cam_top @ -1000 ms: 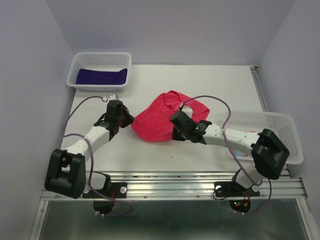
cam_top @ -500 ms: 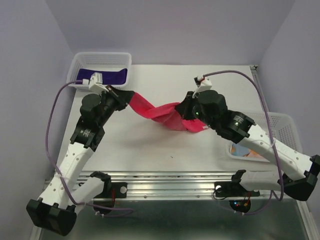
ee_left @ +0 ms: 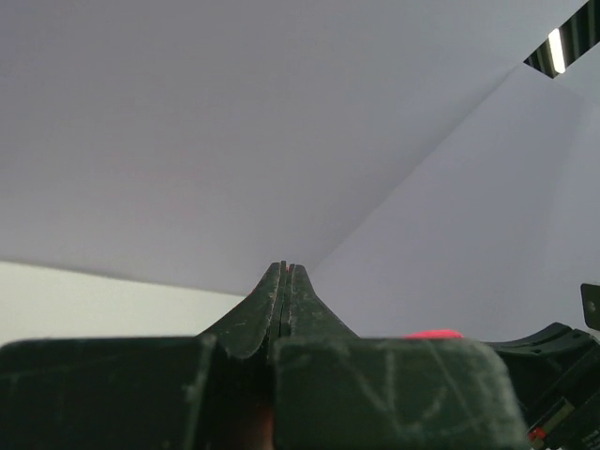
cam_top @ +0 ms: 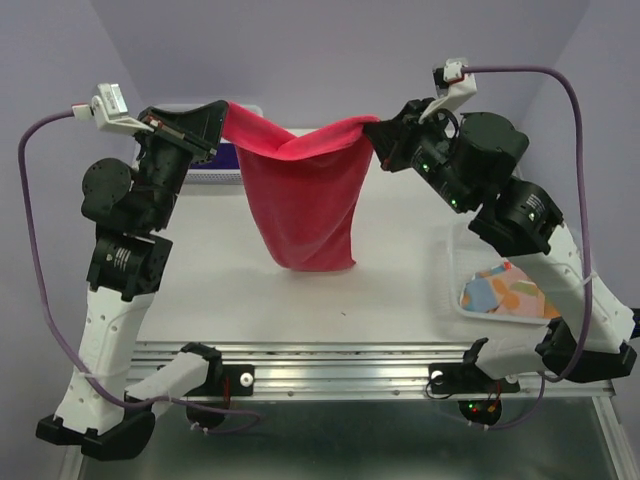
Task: Fold and stack the towels
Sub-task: Flatten out the crumpled towel
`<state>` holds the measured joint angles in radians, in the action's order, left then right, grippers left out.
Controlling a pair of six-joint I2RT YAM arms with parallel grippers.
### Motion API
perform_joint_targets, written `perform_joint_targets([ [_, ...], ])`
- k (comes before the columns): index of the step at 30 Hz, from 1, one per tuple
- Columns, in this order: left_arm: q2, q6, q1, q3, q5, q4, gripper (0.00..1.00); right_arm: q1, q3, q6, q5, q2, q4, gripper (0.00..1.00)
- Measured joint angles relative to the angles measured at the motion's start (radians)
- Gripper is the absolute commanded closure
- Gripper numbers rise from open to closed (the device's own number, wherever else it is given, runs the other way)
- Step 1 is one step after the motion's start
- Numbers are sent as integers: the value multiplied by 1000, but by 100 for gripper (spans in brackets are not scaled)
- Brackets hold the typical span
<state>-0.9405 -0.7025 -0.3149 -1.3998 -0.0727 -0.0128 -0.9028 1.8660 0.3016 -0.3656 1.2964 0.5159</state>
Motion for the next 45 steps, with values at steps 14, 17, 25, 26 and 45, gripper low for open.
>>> perform_joint_targets([
  [14, -252, 97, 0, -333, 132, -154, 100, 267, 362, -130, 204, 325, 82, 99],
  [17, -184, 95, 0, -300, 134, -150, 100, 266, 293, -125, 262, 257, 52, 99],
  [25, 42, 47, 0, -160, 49, -106, 100, 266, 156, -46, 474, 12, 11, 99],
  [26, 64, 36, 0, -150, 21, -92, 100, 266, 142, -35, 494, -6, -2, 99],
  [45, 176, -63, 0, -34, -201, -14, 100, 266, -36, 113, 668, -162, -90, 99],
])
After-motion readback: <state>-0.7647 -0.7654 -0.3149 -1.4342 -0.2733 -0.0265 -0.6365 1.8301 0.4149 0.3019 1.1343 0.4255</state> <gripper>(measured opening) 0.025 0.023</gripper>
